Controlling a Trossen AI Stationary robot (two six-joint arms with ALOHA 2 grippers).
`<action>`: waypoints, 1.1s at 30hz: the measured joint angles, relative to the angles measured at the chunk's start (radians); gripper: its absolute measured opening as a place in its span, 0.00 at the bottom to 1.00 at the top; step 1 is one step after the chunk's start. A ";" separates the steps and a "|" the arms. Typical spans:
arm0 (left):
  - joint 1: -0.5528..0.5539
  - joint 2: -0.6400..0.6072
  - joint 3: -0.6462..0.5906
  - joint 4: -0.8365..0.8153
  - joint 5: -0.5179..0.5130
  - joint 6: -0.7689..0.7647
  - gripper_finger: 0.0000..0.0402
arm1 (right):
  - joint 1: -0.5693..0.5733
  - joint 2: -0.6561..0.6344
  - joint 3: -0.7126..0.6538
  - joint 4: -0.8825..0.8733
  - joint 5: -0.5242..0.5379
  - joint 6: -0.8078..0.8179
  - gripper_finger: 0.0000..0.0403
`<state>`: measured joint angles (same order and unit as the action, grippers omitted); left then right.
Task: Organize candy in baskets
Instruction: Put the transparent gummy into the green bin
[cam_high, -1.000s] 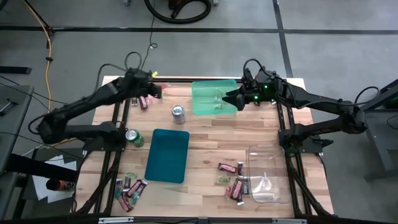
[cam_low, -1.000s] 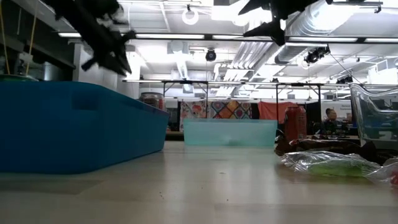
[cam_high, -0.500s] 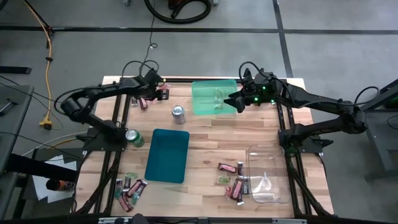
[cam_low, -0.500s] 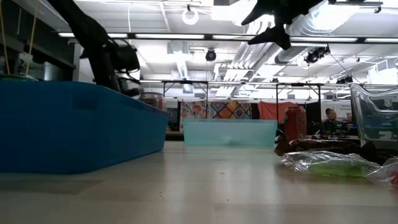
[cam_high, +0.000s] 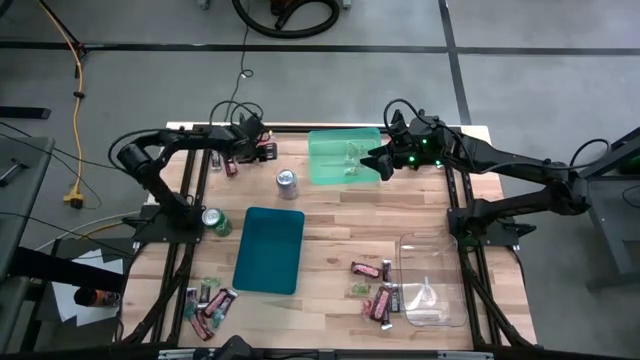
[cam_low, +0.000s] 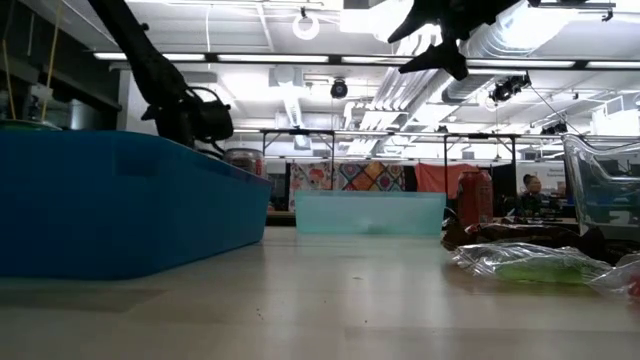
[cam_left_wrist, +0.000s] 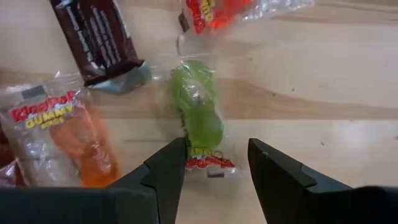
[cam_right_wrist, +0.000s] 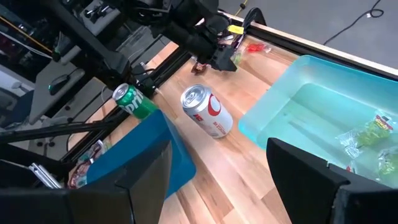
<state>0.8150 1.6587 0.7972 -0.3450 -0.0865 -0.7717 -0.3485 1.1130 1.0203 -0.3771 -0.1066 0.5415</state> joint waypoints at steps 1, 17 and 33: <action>0.000 0.007 0.001 0.003 -0.001 -0.001 0.41 | 0.000 0.000 0.000 0.000 0.000 0.000 0.64; -0.104 -0.203 0.176 0.028 0.074 0.214 0.00 | 0.000 -0.065 0.000 0.043 0.000 -0.025 0.64; -0.402 0.145 0.587 0.006 0.080 0.535 0.01 | -0.005 -0.111 0.000 0.060 0.047 -0.026 0.64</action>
<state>0.4133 1.8040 1.3841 -0.3394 -0.0065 -0.2368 -0.3538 1.0016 1.0203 -0.3168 -0.0593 0.5156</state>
